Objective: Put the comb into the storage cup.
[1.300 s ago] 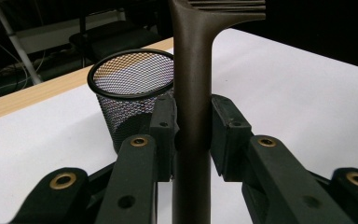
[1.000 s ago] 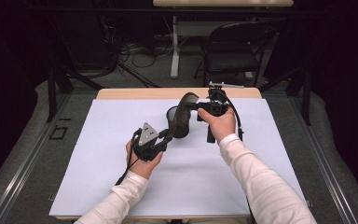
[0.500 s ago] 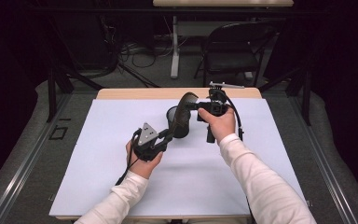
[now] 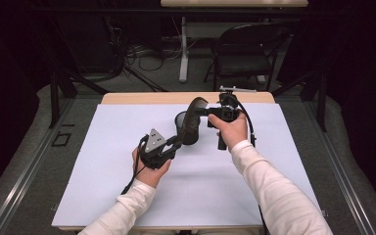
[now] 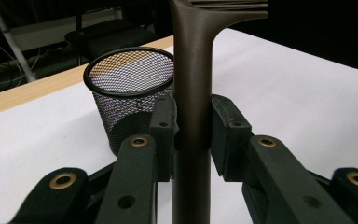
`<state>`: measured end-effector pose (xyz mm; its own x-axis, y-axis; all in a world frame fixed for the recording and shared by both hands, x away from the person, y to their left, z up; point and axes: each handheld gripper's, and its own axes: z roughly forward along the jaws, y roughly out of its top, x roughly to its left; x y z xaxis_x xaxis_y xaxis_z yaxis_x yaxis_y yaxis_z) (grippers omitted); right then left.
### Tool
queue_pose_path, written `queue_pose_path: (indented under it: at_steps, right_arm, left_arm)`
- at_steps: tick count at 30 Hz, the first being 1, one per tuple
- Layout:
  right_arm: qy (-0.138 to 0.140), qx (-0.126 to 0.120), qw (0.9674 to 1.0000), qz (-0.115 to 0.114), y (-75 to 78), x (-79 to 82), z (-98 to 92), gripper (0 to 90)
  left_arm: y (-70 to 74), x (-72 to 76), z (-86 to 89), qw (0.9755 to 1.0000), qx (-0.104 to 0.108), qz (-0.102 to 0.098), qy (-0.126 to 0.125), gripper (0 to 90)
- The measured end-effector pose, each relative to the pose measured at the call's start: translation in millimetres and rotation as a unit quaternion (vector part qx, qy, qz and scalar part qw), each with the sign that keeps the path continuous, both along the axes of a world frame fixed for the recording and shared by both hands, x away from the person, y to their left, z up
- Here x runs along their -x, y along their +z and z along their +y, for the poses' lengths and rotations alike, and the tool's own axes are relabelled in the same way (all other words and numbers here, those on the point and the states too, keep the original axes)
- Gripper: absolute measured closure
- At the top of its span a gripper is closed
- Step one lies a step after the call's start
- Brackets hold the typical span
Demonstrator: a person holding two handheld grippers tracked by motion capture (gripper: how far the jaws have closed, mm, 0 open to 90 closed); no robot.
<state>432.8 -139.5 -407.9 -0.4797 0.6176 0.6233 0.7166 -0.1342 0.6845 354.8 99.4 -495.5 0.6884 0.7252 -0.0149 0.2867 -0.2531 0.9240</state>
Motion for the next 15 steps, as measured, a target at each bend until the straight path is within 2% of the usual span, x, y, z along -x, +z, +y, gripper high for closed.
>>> queue_pose_path:
  at_steps: [15]
  right_arm:
    - [0.006,0.002,0.9999,-0.008,1.1,0.8,0.9,87.2]
  left_arm:
    - [0.0,0.4,-0.1,1.0,0.0,-0.003,0.006,72.1]
